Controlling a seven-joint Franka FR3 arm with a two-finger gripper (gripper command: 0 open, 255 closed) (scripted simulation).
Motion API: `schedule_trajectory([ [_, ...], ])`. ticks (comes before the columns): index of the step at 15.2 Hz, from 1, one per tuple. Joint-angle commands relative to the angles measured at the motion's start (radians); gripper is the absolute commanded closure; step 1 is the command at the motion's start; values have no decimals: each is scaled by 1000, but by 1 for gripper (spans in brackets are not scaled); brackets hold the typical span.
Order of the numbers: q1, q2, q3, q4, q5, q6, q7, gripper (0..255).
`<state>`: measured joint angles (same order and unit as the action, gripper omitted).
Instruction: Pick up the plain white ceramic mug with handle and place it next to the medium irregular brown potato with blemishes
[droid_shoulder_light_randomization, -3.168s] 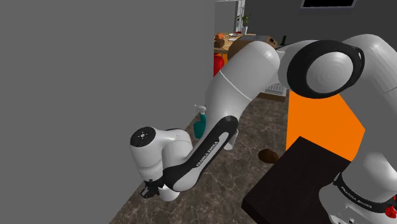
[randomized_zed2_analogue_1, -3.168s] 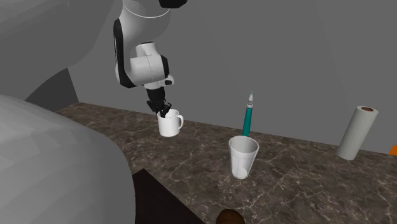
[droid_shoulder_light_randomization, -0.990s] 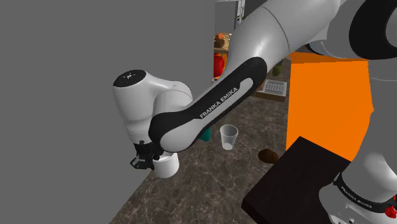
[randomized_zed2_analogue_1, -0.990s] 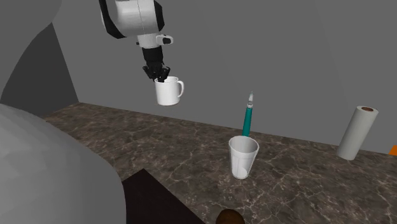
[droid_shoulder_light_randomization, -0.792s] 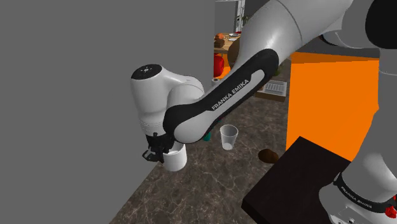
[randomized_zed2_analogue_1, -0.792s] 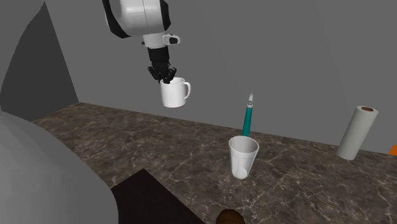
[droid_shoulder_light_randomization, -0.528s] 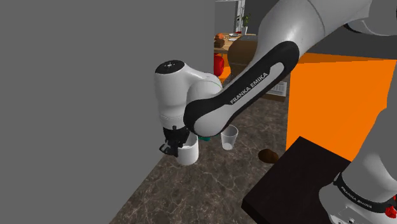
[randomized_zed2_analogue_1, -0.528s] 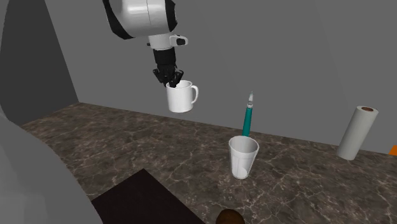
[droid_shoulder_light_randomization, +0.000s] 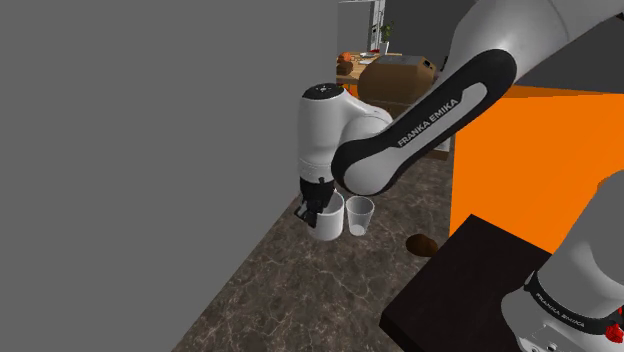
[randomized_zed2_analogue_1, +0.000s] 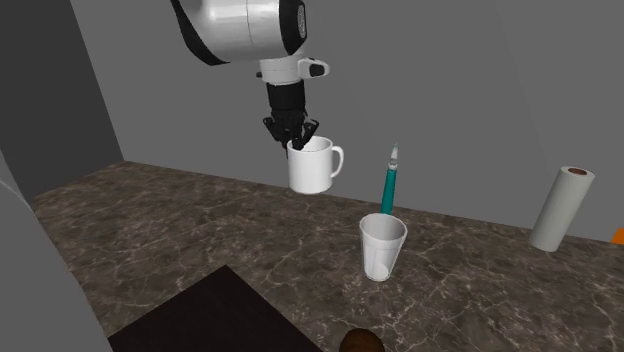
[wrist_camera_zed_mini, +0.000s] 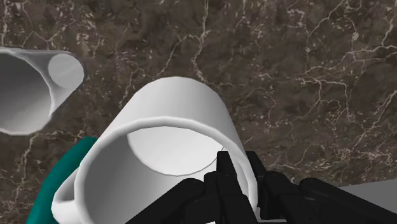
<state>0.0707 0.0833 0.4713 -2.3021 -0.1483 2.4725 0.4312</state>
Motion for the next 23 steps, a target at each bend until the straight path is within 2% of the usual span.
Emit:
schedule_trajectory([
  [1, -29, -59, -11, -68, 46, 22, -72, 255],
  [6, -79, -167, -70, -192, 137, 54, -250, 255],
  [11, -119, -252, -154, -288, 197, 69, -423, 255],
  [16, -164, -311, -251, -354, 222, 75, -586, 255],
  [23, -244, -348, -395, -395, 214, 74, -803, 255],
])
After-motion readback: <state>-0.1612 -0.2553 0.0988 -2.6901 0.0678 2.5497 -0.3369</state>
